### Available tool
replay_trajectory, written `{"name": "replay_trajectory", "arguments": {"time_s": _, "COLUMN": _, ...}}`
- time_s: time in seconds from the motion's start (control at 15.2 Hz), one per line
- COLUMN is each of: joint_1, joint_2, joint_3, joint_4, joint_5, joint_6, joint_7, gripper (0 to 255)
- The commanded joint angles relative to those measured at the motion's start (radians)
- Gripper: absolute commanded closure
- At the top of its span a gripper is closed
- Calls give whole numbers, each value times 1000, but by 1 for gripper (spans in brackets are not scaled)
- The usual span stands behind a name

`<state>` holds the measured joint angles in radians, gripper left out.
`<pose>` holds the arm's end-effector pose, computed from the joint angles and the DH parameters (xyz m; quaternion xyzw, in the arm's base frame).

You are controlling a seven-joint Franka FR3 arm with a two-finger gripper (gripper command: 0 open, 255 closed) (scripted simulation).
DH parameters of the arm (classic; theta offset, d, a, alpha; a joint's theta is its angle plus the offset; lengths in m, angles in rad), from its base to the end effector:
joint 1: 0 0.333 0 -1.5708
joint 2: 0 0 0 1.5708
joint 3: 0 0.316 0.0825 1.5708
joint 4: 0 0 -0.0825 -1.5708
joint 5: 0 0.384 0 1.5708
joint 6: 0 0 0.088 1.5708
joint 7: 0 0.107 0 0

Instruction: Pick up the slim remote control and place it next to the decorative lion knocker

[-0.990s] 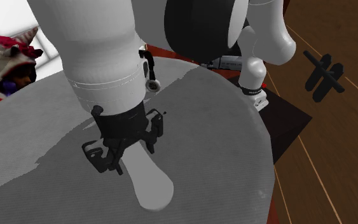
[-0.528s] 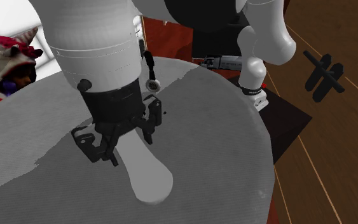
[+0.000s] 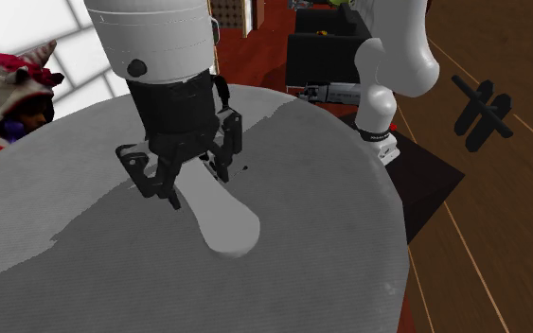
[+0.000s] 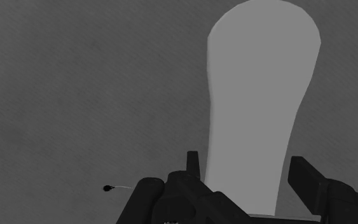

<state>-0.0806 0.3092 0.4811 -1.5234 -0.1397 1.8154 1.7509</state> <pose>0.6148 0.2081 0.4998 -0.7842 0.6204 -0.0020 0.0093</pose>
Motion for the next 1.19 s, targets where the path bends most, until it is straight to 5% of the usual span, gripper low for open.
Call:
{"name": "replay_trajectory", "arguments": {"time_s": 0.0, "joint_1": -43, "joint_2": -81, "joint_3": -1, "joint_4": -106, "joint_5": 37, "joint_6": 34, "joint_7": -39, "gripper": 255}}
{"name": "replay_trajectory", "arguments": {"time_s": 0.46, "joint_1": -151, "joint_2": -320, "joint_3": -53, "joint_4": -382, "joint_5": 154, "joint_6": 97, "joint_7": -220, "gripper": 255}}
{"name": "replay_trajectory", "arguments": {"time_s": 1.12, "joint_1": -236, "joint_2": -580, "joint_3": -196, "joint_4": -654, "joint_5": 233, "joint_6": 115, "joint_7": -485, "gripper": 255}}
